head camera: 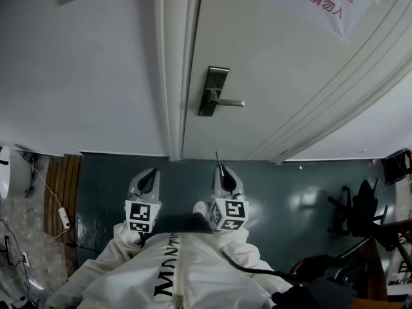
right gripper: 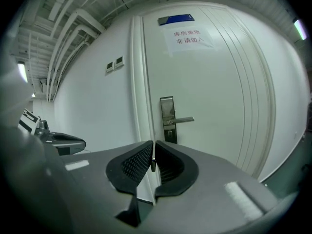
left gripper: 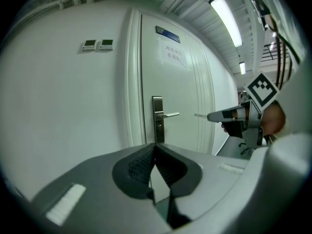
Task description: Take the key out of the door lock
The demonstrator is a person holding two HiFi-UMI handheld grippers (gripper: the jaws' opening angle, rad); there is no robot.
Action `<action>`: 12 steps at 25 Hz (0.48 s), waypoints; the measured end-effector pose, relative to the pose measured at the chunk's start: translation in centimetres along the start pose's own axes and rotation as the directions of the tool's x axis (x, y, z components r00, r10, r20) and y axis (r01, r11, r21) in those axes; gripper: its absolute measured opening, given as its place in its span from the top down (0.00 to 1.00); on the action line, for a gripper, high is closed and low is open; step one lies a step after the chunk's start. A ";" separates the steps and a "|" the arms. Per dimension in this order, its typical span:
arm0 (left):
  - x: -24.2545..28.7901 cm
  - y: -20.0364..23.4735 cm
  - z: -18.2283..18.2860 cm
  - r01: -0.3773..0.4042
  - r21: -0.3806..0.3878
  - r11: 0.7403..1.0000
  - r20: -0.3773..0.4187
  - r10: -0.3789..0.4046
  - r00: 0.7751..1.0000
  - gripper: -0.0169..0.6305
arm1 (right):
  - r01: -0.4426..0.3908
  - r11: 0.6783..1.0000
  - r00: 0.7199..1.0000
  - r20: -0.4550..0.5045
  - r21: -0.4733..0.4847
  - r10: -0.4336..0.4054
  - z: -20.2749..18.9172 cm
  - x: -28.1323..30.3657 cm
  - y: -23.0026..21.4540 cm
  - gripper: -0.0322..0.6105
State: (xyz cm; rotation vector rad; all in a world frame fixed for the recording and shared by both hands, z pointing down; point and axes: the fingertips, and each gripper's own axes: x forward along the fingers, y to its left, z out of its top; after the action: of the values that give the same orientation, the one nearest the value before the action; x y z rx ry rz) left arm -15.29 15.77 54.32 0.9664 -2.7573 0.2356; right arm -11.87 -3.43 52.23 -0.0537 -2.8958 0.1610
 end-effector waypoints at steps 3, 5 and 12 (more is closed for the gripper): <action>-2.6 0.1 -0.6 0.015 -0.003 1.000 0.017 -0.014 1.000 0.97 | 0.026 1.000 1.000 0.014 -0.001 -0.026 -0.4 -2.5 1.7 0.91; -4.1 -0.2 -0.8 0.032 0.000 0.999 0.030 -0.032 0.999 0.97 | 0.042 0.999 0.999 0.020 -0.004 -0.042 -0.7 -4.1 2.7 0.91; -7.4 -2.6 -1.5 0.087 -0.005 0.996 0.042 -0.087 0.995 0.97 | 0.084 0.996 0.996 0.010 -0.008 -0.084 -1.8 -9.3 3.8 0.91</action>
State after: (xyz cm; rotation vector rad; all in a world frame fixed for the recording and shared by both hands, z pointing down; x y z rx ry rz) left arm -7.80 18.44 54.12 1.0991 -2.7427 0.1940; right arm -2.35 0.10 51.35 0.0679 -2.9026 0.1346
